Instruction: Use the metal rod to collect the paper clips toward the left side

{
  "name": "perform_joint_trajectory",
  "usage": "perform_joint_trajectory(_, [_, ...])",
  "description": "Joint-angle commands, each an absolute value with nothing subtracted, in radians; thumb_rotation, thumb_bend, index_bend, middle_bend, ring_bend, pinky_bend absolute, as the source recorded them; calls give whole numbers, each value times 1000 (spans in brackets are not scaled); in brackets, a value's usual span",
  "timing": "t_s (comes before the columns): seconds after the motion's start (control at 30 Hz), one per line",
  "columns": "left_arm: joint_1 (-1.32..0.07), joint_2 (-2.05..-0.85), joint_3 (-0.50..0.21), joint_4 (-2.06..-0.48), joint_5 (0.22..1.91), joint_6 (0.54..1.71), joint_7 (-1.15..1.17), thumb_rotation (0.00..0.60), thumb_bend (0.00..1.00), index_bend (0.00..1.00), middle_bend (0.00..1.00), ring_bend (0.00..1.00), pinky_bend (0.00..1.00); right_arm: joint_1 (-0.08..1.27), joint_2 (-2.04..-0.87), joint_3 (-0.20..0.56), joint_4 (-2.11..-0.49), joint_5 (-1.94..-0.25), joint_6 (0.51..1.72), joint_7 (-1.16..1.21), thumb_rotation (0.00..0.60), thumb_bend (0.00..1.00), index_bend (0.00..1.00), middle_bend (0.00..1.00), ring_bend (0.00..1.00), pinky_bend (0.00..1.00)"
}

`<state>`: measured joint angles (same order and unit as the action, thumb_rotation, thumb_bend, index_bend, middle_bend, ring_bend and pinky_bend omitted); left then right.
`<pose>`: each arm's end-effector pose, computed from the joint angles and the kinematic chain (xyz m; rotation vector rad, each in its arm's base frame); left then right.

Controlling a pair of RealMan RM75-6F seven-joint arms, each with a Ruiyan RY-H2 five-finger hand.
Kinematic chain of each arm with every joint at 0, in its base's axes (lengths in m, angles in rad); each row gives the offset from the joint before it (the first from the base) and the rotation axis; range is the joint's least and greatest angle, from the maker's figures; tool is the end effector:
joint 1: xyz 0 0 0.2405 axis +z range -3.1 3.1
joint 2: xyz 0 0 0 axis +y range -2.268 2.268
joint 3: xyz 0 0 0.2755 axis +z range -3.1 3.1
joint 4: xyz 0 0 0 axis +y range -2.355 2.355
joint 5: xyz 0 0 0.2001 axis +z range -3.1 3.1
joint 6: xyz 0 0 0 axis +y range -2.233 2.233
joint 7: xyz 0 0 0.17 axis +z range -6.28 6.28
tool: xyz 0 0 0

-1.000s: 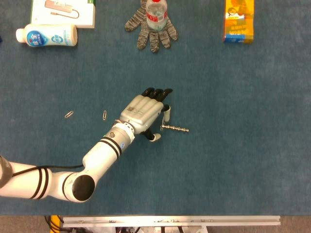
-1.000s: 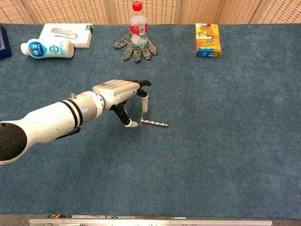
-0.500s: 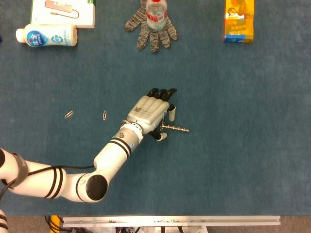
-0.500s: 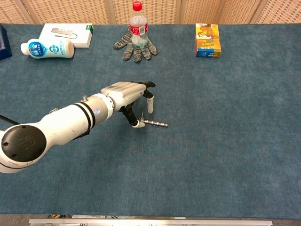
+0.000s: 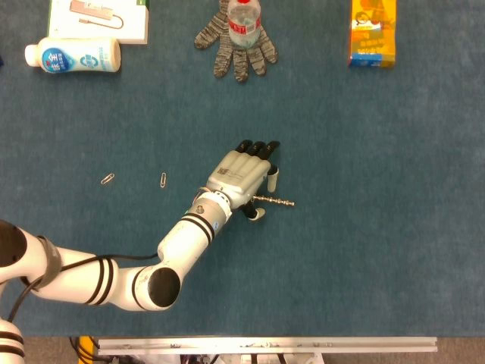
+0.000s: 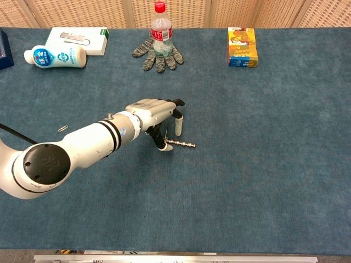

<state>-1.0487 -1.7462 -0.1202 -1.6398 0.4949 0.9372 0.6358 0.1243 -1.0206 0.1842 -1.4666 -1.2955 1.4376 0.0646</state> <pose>-0.0702 0.3256 -0.1187 -2.1024 -1.2558 -0.6723 -0.3616 -0.2458 0.2642 1.1874 -0.7546 0.8063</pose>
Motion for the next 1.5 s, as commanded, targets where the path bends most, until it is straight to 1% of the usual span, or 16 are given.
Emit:
perform_joint_trajectory(0.03, [-1055, -1754, -122, -1631, 485, 936, 640, 600, 222, 435, 0, 0, 0, 123, -1022, 185, -1463, -1295, 1435, 68, 600, 0, 306, 59, 0, 0])
perform_joint_trajectory(0.13, [-1060, -1760, -123, -1623, 477, 937, 644, 600, 226, 439, 0, 0, 0, 123, -1023, 186, -1460, -1296, 1434, 70, 600, 0, 306, 59, 0, 0])
perform_joint_trajectory(0.37, [-1071, -1773, -129, -1606, 457, 937, 650, 600, 276, 440, 0, 0, 0, 121, -1020, 189, -1463, -1298, 1435, 70, 600, 0, 306, 59, 0, 0])
perform_joint_trajectory(0.93, [-1081, -1804, -138, -1601, 430, 969, 668, 600, 279, 455, 0, 0, 0, 113, -1005, 195, -1477, -1302, 1443, 68, 600, 0, 306, 59, 0, 0])
perform_joint_trajectory(1.3, [-1054, -1842, -117, -1592, 513, 1030, 667, 600, 279, 471, 0, 0, 0, 107, -996, 196, -1487, -1304, 1449, 65, 600, 0, 306, 59, 0, 0])
perform_joint_trajectory(1.5, [-1032, -1868, -112, -1563, 549, 1038, 655, 600, 279, 472, 0, 0, 0, 100, -989, 197, -1494, -1305, 1457, 64, 600, 0, 306, 59, 0, 0])
